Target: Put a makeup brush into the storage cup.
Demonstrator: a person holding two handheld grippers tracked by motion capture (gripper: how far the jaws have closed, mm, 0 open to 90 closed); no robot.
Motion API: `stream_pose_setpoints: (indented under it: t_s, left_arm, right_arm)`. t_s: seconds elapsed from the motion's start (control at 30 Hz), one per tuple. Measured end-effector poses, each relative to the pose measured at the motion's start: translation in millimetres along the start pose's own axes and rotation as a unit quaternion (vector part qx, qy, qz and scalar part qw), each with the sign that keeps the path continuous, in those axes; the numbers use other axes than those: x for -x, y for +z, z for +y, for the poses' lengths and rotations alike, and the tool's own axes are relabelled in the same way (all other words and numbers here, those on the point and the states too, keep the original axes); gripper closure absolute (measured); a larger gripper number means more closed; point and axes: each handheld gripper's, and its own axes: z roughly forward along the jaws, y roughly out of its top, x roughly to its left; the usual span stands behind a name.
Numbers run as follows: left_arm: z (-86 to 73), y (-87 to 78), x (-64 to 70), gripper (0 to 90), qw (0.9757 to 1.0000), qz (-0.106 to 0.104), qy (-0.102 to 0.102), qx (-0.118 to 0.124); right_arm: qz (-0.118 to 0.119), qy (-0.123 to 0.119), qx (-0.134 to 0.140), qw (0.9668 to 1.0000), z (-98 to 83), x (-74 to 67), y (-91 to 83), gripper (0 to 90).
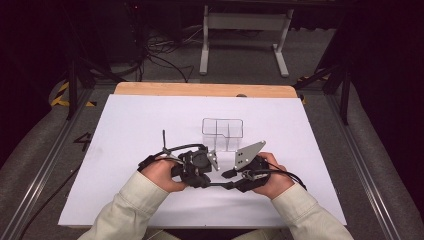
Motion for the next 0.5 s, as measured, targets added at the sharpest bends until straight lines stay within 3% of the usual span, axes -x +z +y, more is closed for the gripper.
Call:
stream_pose_setpoints:
  t_s: [0.33,0.5]
  left_arm:
    - [0.8,2.8,0.8,83.3,1.0,-0.001,0.0,-0.001]
    - [2.4,4.7,1.6,83.3,1.0,0.0,0.003,-0.003]
  right_arm:
    - [0.013,-0.001,-0.009,0.9999,-0.9,1.9,5.3,65.7]
    - [0.023,-0.005,-0.012,0.9997,0.5,0.0,8.5,71.6]
